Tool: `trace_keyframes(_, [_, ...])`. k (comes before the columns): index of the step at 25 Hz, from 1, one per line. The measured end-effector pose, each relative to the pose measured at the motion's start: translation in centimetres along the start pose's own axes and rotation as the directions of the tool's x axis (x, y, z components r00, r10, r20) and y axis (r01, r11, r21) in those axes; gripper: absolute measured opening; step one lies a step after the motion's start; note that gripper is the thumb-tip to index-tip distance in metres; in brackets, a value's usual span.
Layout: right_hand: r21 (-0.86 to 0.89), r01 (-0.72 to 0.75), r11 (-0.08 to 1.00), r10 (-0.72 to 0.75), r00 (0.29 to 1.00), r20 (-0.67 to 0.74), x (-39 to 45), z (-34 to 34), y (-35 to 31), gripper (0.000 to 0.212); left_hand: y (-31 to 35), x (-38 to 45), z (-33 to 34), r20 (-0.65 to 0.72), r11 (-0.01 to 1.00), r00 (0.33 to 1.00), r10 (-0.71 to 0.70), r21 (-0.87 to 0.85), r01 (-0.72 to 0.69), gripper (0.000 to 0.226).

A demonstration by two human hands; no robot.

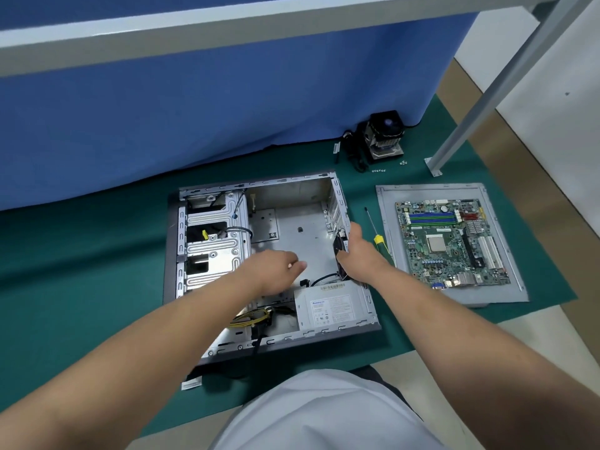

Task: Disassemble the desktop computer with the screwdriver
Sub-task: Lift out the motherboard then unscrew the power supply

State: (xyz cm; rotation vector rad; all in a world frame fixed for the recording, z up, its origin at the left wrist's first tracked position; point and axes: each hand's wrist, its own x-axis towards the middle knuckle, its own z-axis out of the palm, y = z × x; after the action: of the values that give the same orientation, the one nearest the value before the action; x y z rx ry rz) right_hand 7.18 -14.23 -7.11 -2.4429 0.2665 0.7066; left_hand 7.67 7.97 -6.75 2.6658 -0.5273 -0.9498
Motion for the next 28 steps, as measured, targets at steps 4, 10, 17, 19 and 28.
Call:
trace_keyframes(4, [0.027,-0.021,0.999,0.021,1.0,0.007,0.0,0.0,0.1,0.058,2.3,0.8,1.3,0.217,0.942,0.969,-0.115,-0.286,0.176,0.054])
trace_keyframes(10, [0.187,-0.038,0.982,0.052,0.996,-0.068,0.1,1.1,0.2,0.063,1.8,0.8,2.8,0.232,0.85,0.952,-0.201,-0.441,0.287,0.032])
trace_keyframes(17, [0.266,-0.032,0.963,0.049,0.997,-0.056,0.3,1.9,-1.0,0.069,1.2,0.3,2.3,0.218,0.763,0.938,-0.27,-0.545,0.346,0.031])
trace_keyframes(19, [0.286,-0.017,0.958,0.034,0.998,-0.054,0.2,3.0,-1.7,0.07,0.5,-0.2,2.2,0.217,0.771,0.932,-0.292,-0.523,0.363,0.032])
trace_keyframes(28, [0.338,0.011,0.941,-0.018,1.0,0.018,1.1,1.1,-2.5,0.069,0.2,1.6,0.3,0.251,0.76,0.922,-0.294,-0.524,0.385,0.04])
